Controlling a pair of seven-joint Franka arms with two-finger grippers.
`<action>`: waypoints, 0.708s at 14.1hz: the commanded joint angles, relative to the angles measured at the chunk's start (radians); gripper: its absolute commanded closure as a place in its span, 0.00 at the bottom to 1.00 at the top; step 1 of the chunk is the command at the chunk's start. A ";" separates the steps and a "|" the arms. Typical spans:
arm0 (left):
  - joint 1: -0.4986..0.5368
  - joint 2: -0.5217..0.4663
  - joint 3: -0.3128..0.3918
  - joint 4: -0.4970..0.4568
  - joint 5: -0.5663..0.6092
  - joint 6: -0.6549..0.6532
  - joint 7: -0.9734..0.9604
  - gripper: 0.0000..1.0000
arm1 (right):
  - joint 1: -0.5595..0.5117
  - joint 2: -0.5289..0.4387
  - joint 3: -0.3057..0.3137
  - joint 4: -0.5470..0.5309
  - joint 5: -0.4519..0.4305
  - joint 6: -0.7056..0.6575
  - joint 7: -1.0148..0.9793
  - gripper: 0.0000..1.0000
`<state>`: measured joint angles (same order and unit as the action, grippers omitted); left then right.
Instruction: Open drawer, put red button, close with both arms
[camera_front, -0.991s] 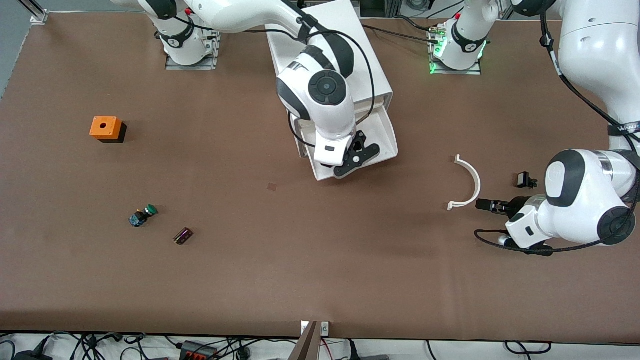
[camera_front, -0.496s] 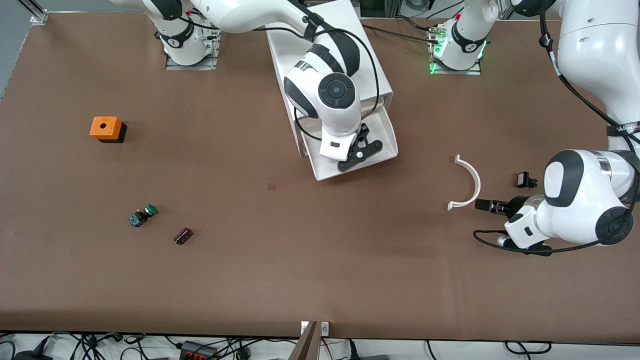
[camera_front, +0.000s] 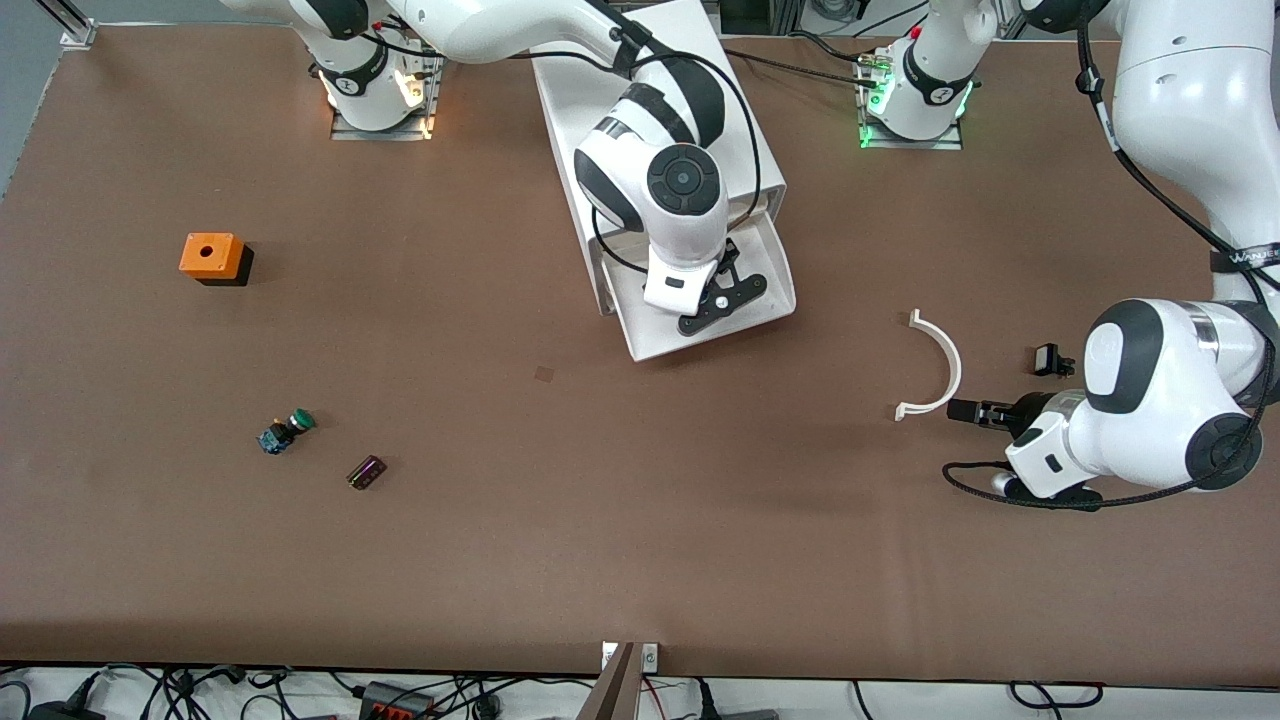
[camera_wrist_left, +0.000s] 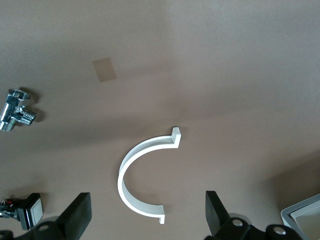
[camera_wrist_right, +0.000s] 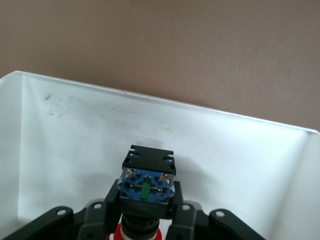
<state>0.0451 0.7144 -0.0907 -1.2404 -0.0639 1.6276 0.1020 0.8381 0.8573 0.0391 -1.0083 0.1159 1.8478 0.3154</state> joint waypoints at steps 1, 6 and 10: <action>-0.005 -0.003 0.000 0.002 0.030 0.002 -0.015 0.00 | 0.001 0.003 0.001 0.010 0.010 -0.005 0.021 0.53; -0.008 -0.003 0.000 0.002 0.032 0.002 -0.016 0.00 | 0.001 -0.004 -0.010 0.016 0.010 0.002 0.089 0.00; -0.016 -0.009 -0.012 -0.014 0.030 0.002 -0.108 0.00 | -0.069 -0.040 -0.031 0.079 0.005 0.042 0.202 0.00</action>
<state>0.0380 0.7144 -0.0919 -1.2410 -0.0639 1.6275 0.0597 0.8215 0.8421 0.0078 -0.9625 0.1155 1.9000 0.4840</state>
